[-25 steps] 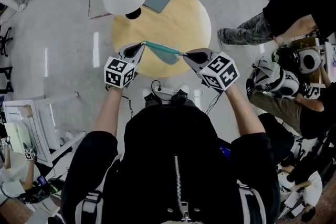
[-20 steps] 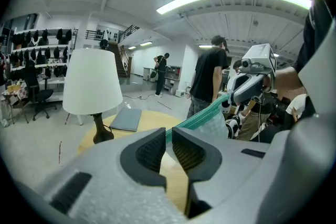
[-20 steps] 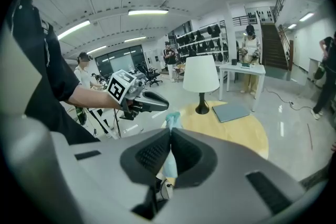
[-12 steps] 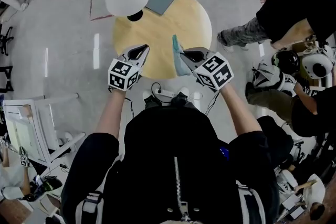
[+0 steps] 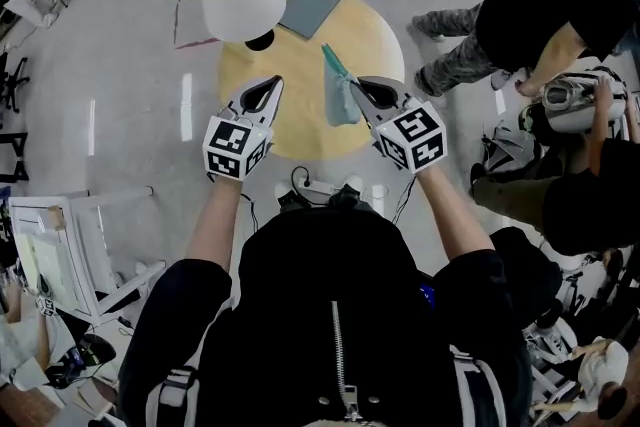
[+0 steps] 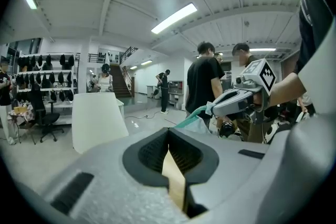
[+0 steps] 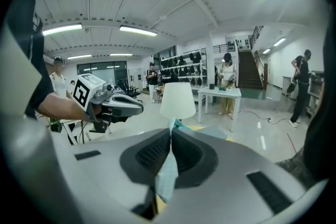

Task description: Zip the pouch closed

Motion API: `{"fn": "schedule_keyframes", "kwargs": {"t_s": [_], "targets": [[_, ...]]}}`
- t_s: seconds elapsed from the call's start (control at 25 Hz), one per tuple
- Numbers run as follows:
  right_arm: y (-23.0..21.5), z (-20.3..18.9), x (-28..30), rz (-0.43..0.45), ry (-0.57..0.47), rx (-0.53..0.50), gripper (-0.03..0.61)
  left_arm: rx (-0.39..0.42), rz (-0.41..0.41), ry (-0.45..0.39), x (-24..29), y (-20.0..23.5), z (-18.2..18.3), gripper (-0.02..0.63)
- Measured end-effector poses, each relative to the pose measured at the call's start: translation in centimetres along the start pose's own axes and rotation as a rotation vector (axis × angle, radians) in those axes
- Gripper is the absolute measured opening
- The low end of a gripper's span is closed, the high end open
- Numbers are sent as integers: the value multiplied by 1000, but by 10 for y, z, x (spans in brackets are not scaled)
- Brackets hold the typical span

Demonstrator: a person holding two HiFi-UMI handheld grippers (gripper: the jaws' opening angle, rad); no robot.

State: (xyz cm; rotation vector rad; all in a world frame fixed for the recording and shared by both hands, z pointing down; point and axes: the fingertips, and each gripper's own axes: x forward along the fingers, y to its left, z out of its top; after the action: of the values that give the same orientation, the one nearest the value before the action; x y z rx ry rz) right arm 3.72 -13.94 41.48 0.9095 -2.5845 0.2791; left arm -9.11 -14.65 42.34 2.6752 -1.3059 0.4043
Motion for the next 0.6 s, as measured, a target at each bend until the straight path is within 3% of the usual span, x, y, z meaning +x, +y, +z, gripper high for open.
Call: {"fn": "schedule_keyframes", "kwargs": {"t_s": [0.28,0.6], "targets": [[-14,32,-7,-82,-142,-6,11,-17,54,-92,-7,14,33,-2],[-7,35,-14,-81,-165,-25,9,-25,54,-102,-14,15,37,-2]]}}
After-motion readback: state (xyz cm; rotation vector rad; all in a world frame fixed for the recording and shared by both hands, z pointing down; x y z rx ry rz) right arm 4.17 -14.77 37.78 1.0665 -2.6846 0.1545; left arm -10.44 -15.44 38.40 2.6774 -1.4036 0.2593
